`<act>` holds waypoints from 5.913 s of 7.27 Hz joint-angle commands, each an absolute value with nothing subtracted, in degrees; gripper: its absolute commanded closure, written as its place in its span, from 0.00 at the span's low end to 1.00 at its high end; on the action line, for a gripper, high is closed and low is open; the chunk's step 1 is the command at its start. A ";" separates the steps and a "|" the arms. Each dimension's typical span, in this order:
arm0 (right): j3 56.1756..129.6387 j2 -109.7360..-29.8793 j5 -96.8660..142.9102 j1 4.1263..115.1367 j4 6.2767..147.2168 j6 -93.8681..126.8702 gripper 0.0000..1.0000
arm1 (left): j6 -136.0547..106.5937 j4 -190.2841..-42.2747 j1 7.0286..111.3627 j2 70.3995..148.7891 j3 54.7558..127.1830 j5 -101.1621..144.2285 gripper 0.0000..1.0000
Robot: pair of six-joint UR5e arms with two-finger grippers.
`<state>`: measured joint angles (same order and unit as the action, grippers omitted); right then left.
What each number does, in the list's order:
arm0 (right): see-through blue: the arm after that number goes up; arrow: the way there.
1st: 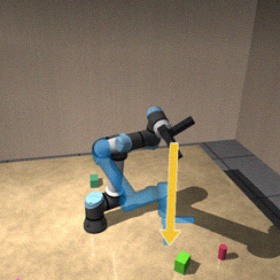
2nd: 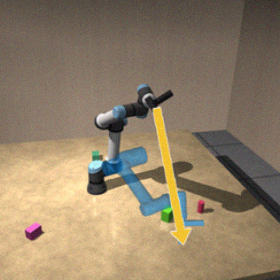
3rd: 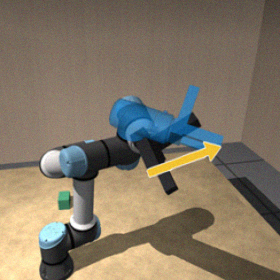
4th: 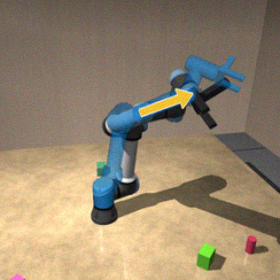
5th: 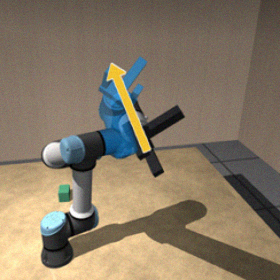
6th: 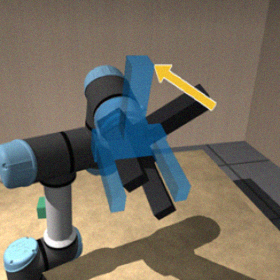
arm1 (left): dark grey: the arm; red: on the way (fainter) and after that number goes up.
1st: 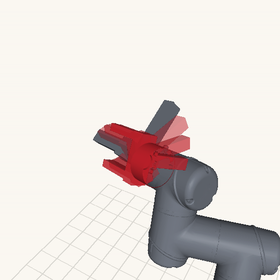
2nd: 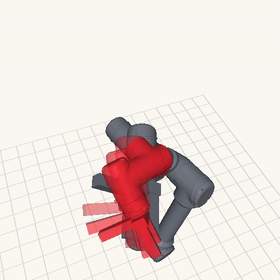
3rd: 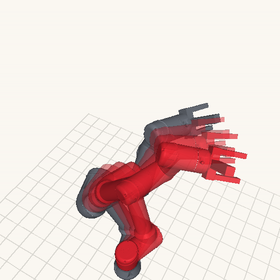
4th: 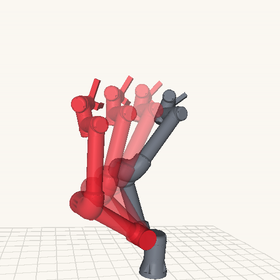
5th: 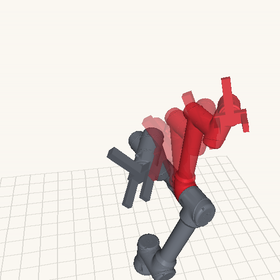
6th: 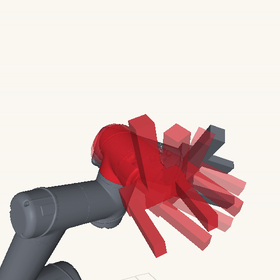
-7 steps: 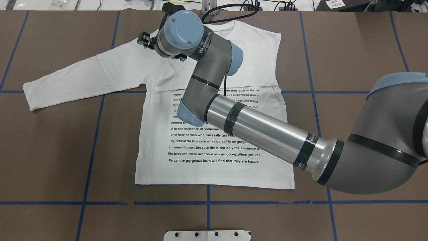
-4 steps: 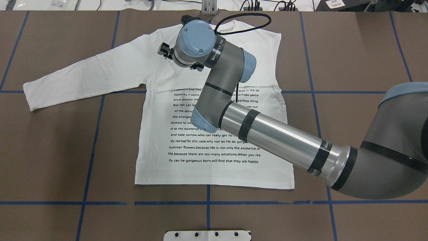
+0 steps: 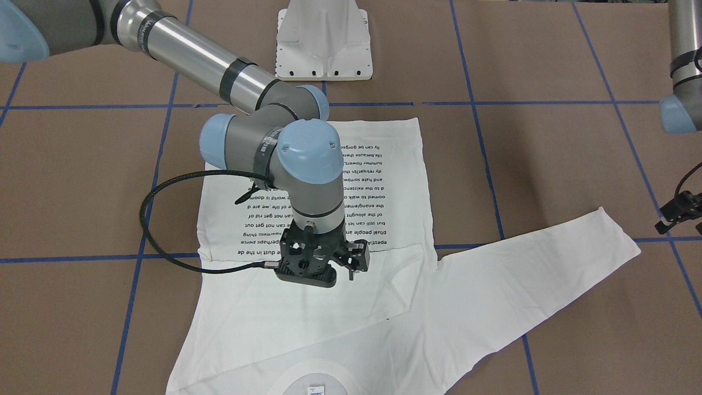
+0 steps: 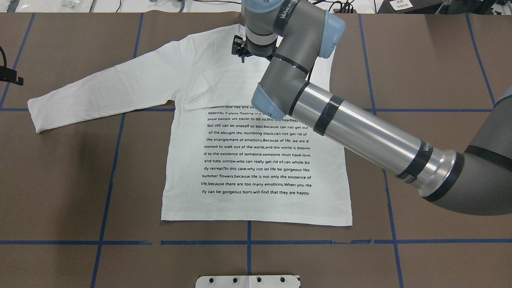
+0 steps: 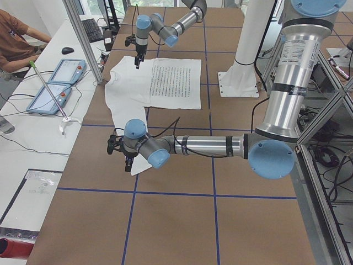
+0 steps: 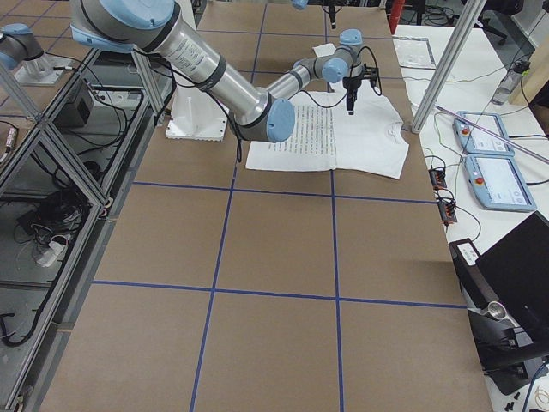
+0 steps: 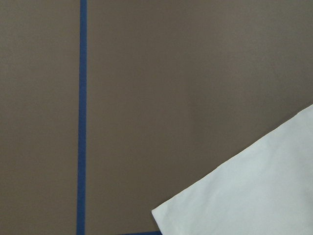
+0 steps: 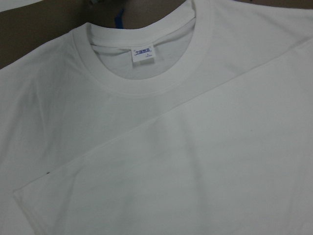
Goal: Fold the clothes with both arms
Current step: 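Release the sleeve and withdraw the right gripper to the shirt's shoulder, then grasp the sleeve near the left gripper while the right arm draws back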
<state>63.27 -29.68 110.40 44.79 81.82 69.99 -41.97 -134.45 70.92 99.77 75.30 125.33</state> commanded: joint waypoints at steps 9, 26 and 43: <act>80.95 -49.83 122.96 57.22 85.96 52.21 0.00 | -52.38 -146.07 61.70 98.53 67.24 114.17 0.14; 81.04 -50.10 122.87 57.22 85.78 52.29 0.00 | -52.73 -146.07 61.70 98.53 67.85 114.35 0.80; 95.80 -78.48 123.13 67.06 85.17 33.76 0.00 | -95.30 -123.58 52.66 141.36 73.13 125.86 1.00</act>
<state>95.22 -76.54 123.19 66.30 85.15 35.41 -88.65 -125.54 54.41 134.32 73.48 125.96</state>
